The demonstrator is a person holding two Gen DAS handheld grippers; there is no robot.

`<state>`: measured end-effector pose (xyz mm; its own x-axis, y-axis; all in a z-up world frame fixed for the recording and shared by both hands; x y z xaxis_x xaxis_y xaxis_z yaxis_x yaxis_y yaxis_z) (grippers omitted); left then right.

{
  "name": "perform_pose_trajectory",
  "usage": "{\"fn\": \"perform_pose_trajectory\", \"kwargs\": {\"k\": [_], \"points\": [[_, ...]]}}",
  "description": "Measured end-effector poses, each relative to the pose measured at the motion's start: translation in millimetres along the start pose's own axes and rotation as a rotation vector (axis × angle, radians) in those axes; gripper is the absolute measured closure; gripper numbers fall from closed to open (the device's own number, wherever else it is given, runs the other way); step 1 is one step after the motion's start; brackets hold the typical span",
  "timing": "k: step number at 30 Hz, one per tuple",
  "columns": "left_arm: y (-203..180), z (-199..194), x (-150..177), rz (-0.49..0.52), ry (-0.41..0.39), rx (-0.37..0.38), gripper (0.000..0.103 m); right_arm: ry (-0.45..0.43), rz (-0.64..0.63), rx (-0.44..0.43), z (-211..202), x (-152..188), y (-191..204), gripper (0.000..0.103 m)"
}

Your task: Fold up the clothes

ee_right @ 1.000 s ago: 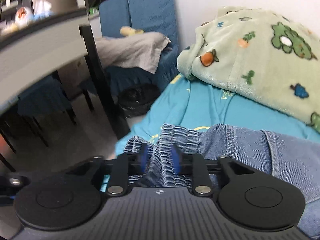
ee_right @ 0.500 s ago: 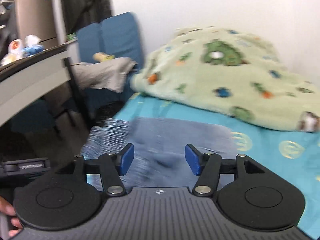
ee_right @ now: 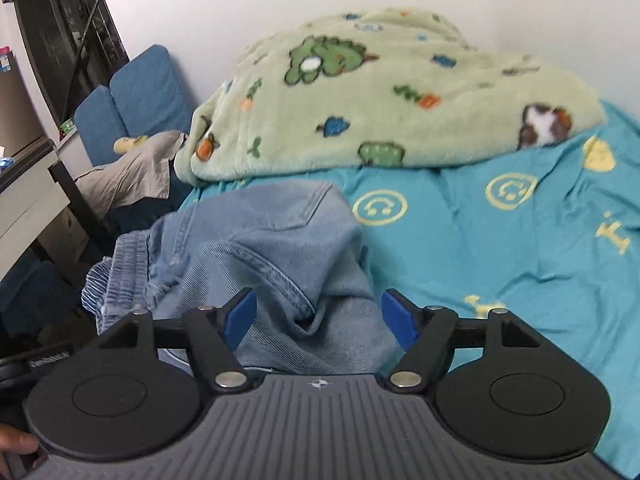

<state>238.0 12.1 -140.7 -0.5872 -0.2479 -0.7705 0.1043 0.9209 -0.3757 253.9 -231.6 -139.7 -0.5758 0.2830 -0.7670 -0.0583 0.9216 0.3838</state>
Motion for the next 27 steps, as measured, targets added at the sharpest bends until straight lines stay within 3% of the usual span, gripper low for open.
{"fn": "perform_pose_trajectory", "kwargs": {"k": [7, 11, 16, 19, 22, 23, 27], "points": [[52.7, -46.4, -46.8, -0.314, -0.167, 0.004, 0.096, 0.072, -0.174, 0.019, 23.1, 24.0, 6.9, 0.032], [75.9, -57.2, -48.0, -0.415, -0.153, -0.001, 0.096, 0.055, -0.172, 0.033, 14.4, 19.0, 2.8, 0.033], [92.3, -42.5, -24.5, -0.406, -0.024, -0.109, 0.095, -0.013, -0.110, 0.046, 6.3, 5.5, -12.5, 0.033], [97.1, -34.6, -13.9, -0.370, 0.028, -0.161, 0.095, 0.087, -0.092, 0.057, 25.8, 20.0, -23.6, 0.033], [94.1, -38.1, -11.7, -0.366, 0.025, -0.148, 0.092, 0.165, -0.021, 0.034, 42.1, 37.9, -33.9, 0.033], [92.7, -41.4, -11.9, -0.365, 0.021, -0.146, 0.089, 0.166, 0.002, 0.025, 42.4, 38.7, -35.7, 0.033], [80.4, -61.0, -9.4, -0.325, -0.005, -0.174, 0.058, 0.139, 0.058, 0.005, 31.8, 34.7, -36.3, 0.032]]}}
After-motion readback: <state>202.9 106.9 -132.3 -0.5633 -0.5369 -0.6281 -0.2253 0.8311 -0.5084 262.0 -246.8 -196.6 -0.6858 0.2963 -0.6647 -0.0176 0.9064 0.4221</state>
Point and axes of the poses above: each gripper's, at about its wrist camera, not at the fingertips, and z roughly the way its jaws point, y to its left, x to its underside, the point moved 10 cm from there along z, roughly the way its jaws point, and after that the axes turned 3 degrees about -x, right-handed, at the moved point
